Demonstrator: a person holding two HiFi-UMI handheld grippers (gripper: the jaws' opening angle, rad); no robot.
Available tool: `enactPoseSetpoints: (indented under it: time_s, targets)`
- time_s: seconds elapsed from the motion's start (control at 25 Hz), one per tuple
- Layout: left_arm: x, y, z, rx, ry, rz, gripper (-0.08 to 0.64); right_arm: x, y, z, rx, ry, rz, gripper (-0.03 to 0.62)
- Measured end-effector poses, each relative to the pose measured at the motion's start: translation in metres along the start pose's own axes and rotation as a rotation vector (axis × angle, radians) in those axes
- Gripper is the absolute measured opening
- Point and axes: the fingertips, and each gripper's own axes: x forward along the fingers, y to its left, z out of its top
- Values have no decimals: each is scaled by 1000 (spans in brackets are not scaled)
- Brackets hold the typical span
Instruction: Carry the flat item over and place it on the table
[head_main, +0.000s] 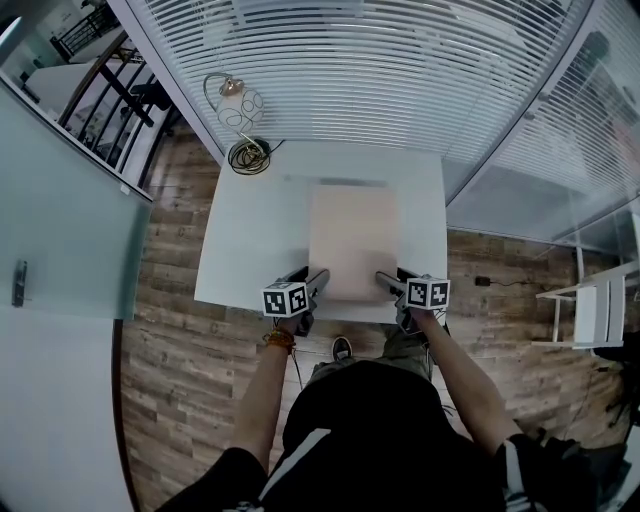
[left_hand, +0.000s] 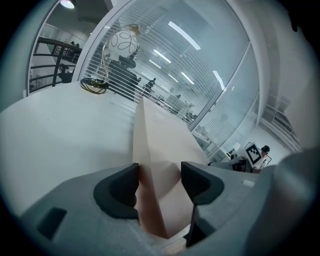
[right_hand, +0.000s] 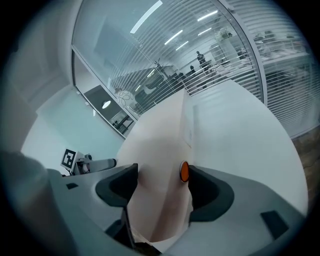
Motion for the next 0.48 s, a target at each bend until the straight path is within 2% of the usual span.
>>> enactPoseSetpoints:
  time_s: [0.48]
  targets:
    - [4,9,-13,-31,17,18,275,4,-7,-13,52,23,-4,288]
